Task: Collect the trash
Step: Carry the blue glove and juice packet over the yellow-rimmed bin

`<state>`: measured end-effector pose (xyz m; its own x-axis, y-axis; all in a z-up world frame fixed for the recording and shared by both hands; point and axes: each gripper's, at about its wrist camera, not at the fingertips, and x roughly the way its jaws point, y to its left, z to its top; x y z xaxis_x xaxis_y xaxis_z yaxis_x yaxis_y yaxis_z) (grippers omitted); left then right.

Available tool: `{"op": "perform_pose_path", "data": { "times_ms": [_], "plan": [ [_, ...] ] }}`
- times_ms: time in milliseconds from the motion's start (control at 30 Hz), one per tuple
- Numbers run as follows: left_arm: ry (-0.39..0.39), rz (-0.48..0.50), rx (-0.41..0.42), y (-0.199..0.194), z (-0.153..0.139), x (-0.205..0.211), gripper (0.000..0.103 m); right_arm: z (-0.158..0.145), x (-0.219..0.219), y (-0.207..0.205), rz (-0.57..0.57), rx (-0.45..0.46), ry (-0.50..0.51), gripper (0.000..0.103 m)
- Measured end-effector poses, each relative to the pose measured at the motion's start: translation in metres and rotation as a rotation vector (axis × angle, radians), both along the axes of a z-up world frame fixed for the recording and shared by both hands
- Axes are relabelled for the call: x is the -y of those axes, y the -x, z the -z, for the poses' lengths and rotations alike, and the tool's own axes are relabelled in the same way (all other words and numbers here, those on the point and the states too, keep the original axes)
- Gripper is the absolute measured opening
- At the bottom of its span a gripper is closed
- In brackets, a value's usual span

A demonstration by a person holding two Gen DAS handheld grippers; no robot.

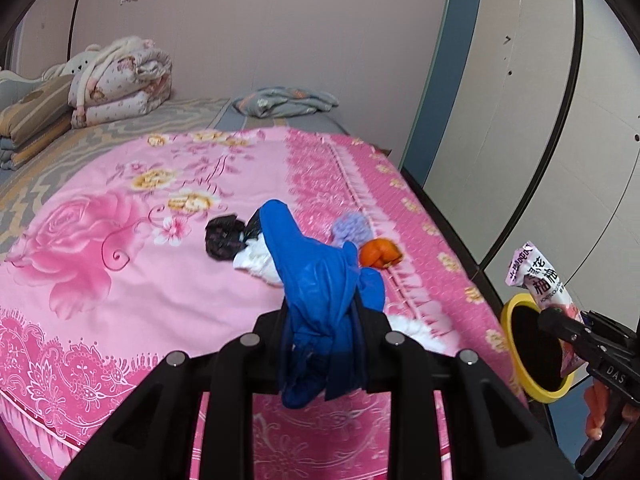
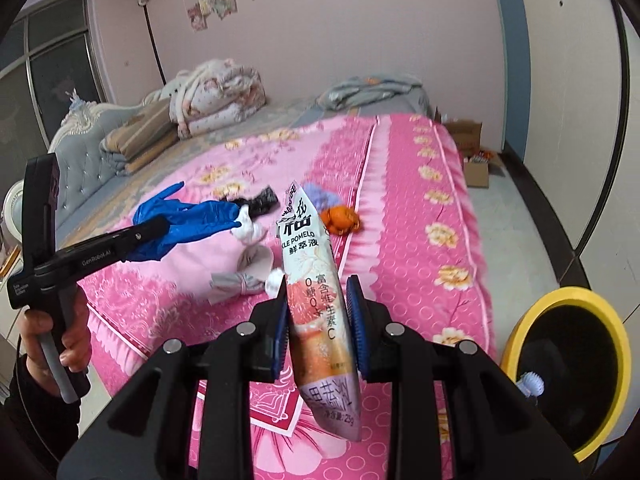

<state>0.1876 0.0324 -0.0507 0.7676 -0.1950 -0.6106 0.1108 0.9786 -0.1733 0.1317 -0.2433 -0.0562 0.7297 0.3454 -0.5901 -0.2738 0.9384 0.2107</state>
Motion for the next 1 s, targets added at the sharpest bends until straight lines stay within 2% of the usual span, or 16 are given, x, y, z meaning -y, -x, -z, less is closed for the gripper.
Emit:
{"op": "perform_pose_path", "data": {
  "times_ms": [367,567,1000],
  "plan": [
    [0.017,0.020,0.128,0.016,-0.063,0.023,0.023,-0.067,0.032,0.028,0.061,0.153,-0.022,0.025],
    [0.026,0.060,0.179,0.019,-0.092,0.044,0.023,-0.101,0.059,0.039,0.120,0.222,-0.028,0.025],
    [0.022,0.195,0.271,0.009,-0.143,0.118,0.023,-0.146,0.138,0.062,0.297,0.309,-0.053,0.025]
  ]
}}
